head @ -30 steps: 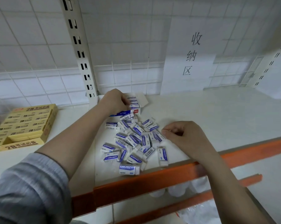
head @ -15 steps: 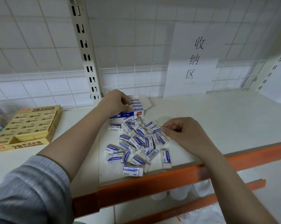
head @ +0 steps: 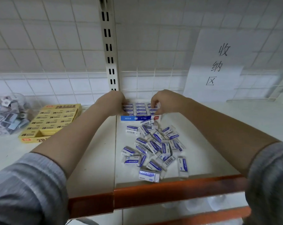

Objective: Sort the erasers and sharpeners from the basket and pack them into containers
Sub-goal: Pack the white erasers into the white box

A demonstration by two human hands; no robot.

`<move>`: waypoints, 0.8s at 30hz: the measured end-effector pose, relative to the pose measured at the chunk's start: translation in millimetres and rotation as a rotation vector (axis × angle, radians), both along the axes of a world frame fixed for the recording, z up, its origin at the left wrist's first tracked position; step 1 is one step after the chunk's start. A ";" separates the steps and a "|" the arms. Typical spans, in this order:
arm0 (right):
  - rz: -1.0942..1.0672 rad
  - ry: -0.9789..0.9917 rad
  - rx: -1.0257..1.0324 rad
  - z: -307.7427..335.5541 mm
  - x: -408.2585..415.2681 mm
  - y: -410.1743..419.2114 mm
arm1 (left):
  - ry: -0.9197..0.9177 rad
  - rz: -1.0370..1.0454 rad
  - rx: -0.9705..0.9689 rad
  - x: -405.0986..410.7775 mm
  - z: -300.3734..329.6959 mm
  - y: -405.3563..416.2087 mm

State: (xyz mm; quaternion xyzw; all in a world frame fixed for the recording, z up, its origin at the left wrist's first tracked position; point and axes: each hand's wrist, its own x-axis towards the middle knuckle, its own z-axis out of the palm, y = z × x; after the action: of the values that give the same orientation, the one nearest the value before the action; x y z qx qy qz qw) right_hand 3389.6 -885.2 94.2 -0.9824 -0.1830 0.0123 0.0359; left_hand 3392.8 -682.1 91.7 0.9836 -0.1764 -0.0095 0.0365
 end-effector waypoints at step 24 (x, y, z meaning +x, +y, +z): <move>0.019 0.033 0.079 -11.2 9.4 31.3 | 0.044 0.058 -0.275 -23.2 4.0 16.5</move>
State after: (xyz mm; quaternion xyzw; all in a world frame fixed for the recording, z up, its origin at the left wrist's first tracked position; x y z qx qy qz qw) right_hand 3399.0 -853.9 83.1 -0.9781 -0.1921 0.0215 0.0773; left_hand 3369.7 -665.6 95.7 0.9736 -0.1465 -0.0058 0.1751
